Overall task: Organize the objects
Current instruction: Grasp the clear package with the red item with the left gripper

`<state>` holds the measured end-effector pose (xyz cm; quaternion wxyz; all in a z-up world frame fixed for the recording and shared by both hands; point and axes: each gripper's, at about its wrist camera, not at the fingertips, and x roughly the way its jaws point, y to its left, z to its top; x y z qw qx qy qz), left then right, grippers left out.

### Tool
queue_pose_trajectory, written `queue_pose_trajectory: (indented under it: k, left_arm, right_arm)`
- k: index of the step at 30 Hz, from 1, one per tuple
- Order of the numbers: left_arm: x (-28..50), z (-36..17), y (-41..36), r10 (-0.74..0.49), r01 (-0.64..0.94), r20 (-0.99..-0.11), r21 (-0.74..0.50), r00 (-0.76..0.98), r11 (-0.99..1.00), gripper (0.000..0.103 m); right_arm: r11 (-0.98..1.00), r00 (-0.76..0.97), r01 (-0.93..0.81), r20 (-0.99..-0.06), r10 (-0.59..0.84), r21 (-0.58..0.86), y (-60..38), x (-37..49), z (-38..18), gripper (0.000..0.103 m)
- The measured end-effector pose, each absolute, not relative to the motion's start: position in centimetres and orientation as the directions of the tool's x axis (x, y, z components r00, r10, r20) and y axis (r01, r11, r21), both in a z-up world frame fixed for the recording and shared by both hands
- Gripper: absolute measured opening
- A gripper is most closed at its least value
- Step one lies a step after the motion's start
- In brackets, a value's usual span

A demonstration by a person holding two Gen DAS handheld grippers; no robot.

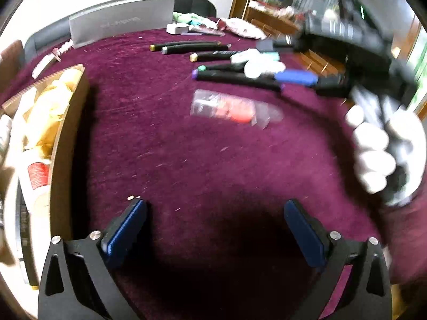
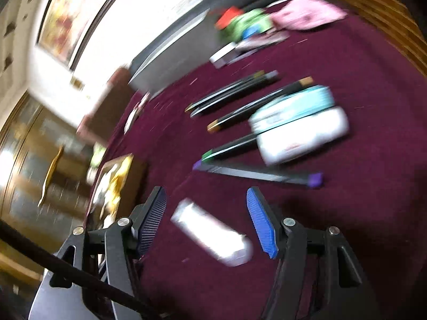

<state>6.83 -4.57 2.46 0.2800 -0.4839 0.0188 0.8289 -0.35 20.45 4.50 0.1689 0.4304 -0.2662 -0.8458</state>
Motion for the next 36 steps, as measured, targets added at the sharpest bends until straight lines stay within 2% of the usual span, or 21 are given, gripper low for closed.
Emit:
queue_pose_trajectory:
  k: [3, 7, 11, 14, 17, 20, 22, 28, 33, 36]
  left_arm:
    - [5.4, 4.3, -4.4, 0.495, -0.463, -0.759, -0.289, -0.423, -0.838, 0.098]
    - [3.6, 6.9, -0.4, 0.527, -0.631, -0.686, -0.125, -0.502, -0.765, 0.098]
    - [1.4, 6.0, 4.6, 0.467, -0.759, -0.746, 0.078, -0.474, -0.646, 0.098]
    - [0.0, 4.6, 6.7, 0.423, -0.797, -0.781, 0.153, -0.460, -0.584, 0.097]
    - [-1.1, 2.8, 7.4, 0.405, -0.831, -0.824, 0.136, -0.397, -0.539, 0.097]
    - [-1.1, 0.7, 8.1, 0.374, -0.860, -0.881, 0.068, -0.289, -0.505, 0.097]
    - [-1.1, 0.7, 7.6, 0.401, -0.861, -0.887, -0.006, -0.230, -0.509, 0.096]
    - [1.7, 2.4, 6.6, 0.474, -0.883, -0.879, -0.179, -0.054, -0.434, 0.082]
    - [1.5, 2.2, 8.1, 0.371, -0.807, -0.881, 0.020, -0.293, -0.590, 0.084]
    - [1.6, 2.3, 8.7, 0.379, -0.746, -0.854, 0.016, -0.357, -0.666, 0.082]
  right_arm:
    - [-0.805, -0.650, 0.006, -0.609, -0.454, 0.594, 22.7, 0.5, 4.3, 0.062]
    - [-0.795, -0.692, -0.018, -0.581, -0.428, 0.607, 24.4, 1.1, 4.2, 0.063]
    - [-0.758, -0.688, -0.047, -0.571, -0.448, 0.650, 25.9, 0.8, 3.7, 0.063]
    - [-0.743, -0.706, -0.060, -0.555, -0.440, 0.667, 26.5, 0.5, 3.7, 0.065]
    - [-0.731, -0.718, -0.072, -0.544, -0.435, 0.679, 26.9, 0.5, 3.7, 0.068]
    - [-0.718, -0.717, -0.071, -0.535, -0.446, 0.693, 27.0, 0.4, 3.8, 0.068]
    - [-0.717, -0.714, -0.068, -0.535, -0.451, 0.694, 27.0, 0.4, 3.7, 0.068]
    - [-0.713, -0.692, -0.072, -0.549, -0.468, 0.698, 26.6, 0.1, 3.0, 0.068]
    - [-0.719, -0.683, -0.090, -0.568, -0.459, 0.690, 26.5, -0.1, 2.5, 0.068]
    - [-0.728, -0.684, -0.103, -0.580, -0.443, 0.677, 26.6, -0.1, 2.3, 0.068]
